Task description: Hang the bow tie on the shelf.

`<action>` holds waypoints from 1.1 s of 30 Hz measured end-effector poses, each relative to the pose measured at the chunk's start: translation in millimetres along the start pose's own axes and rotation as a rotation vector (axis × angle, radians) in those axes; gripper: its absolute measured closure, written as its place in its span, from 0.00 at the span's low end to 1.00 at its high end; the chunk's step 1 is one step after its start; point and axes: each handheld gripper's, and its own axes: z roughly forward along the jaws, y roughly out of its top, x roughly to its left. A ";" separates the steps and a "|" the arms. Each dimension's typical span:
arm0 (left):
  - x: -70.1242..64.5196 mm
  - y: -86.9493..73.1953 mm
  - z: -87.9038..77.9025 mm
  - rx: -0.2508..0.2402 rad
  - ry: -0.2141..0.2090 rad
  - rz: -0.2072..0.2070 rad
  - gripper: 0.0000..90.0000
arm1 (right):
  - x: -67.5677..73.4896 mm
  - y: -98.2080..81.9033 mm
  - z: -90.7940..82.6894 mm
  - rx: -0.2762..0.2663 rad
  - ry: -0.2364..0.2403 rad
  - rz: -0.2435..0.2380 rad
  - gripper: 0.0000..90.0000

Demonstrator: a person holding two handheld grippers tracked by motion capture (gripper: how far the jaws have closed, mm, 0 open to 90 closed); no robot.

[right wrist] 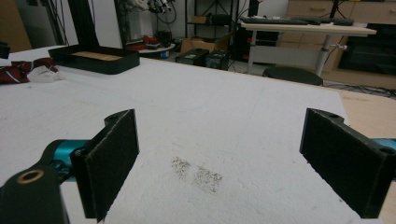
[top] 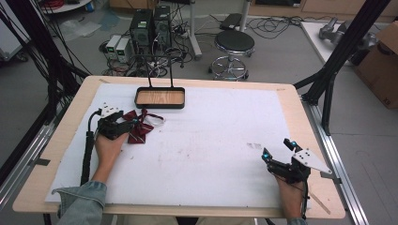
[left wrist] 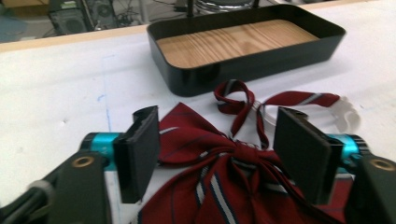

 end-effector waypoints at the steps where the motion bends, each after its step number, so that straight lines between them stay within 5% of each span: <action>1: 0.0 0.0 0.6 -0.004 0.007 -0.005 0.38 | 0.0 0.0 0.0 0.000 0.000 0.000 0.12; 5: -0.7 1.1 4.7 -0.004 0.013 -0.011 0.39 | 0.6 0.2 0.2 0.003 0.000 0.003 0.12; 11: -8.1 4.6 16.4 0.070 0.027 0.031 0.42 | 0.3 0.1 0.2 0.005 -0.001 0.001 0.12; 16: -6.0 5.2 19.3 0.105 0.028 0.004 0.47 | 0.4 0.1 0.2 0.005 0.000 0.001 0.12; 23: -7.7 5.3 22.1 0.131 0.000 0.014 0.51 | 0.5 0.1 0.2 0.005 0.000 0.000 0.12; 28: -15.7 6.4 28.8 0.202 -0.023 0.092 0.62 | 0.6 0.0 0.4 0.006 -0.001 0.000 0.12; 33: -15.6 6.3 28.1 0.202 -0.055 0.083 0.74 | 0.4 -0.1 0.2 0.006 -0.002 -0.002 0.12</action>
